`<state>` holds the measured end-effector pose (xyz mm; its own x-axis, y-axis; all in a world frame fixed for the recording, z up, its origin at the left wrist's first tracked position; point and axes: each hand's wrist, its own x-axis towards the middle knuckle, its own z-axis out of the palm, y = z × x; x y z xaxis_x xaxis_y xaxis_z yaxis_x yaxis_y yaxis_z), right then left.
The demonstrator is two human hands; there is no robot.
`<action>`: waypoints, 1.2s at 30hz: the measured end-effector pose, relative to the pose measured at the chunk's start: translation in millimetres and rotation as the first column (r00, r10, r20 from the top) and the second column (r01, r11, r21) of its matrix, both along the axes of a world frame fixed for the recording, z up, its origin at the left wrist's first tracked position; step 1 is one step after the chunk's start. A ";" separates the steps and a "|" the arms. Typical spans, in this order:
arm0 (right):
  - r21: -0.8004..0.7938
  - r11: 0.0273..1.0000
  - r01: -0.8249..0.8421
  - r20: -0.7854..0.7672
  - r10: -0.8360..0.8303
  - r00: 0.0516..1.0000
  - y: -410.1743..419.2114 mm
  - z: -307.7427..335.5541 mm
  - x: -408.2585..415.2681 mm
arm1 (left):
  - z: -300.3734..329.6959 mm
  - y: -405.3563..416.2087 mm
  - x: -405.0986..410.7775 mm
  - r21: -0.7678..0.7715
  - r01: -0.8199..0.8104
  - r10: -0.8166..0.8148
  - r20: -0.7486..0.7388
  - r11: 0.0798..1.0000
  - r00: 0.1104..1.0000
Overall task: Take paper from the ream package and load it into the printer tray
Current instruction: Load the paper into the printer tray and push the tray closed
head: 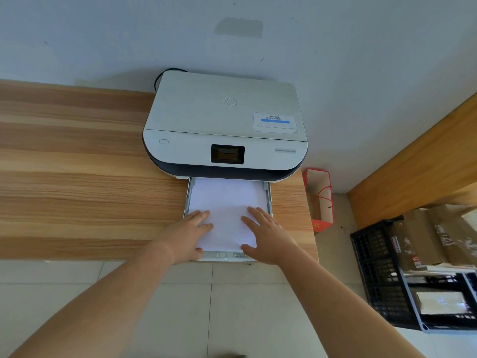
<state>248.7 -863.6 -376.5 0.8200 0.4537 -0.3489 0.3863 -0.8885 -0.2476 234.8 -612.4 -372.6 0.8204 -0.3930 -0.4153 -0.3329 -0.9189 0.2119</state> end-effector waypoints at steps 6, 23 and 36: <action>-0.006 1.000 -0.017 0.005 0.017 1.000 -0.4 -2.1 1.2 | 1.2 0.2 -0.9 -0.012 -0.014 0.014 -0.011 1.000 1.000; -0.007 1.000 -0.020 -0.039 0.020 0.999 -5.6 3.5 -0.7 | 5.9 -2.1 -0.1 -0.023 -0.037 0.037 -0.025 0.999 0.999; -0.014 1.000 0.000 -0.064 -0.001 0.998 -5.4 6.1 4.4 | 8.0 -4.7 4.0 0.013 -0.023 0.024 -0.057 1.000 0.998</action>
<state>253.2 -869.0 -370.4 0.7960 0.4480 -0.4071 0.3695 -0.8922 -0.2596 238.8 -617.2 -364.7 0.8042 -0.3687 -0.4663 -0.2989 -0.9288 0.2189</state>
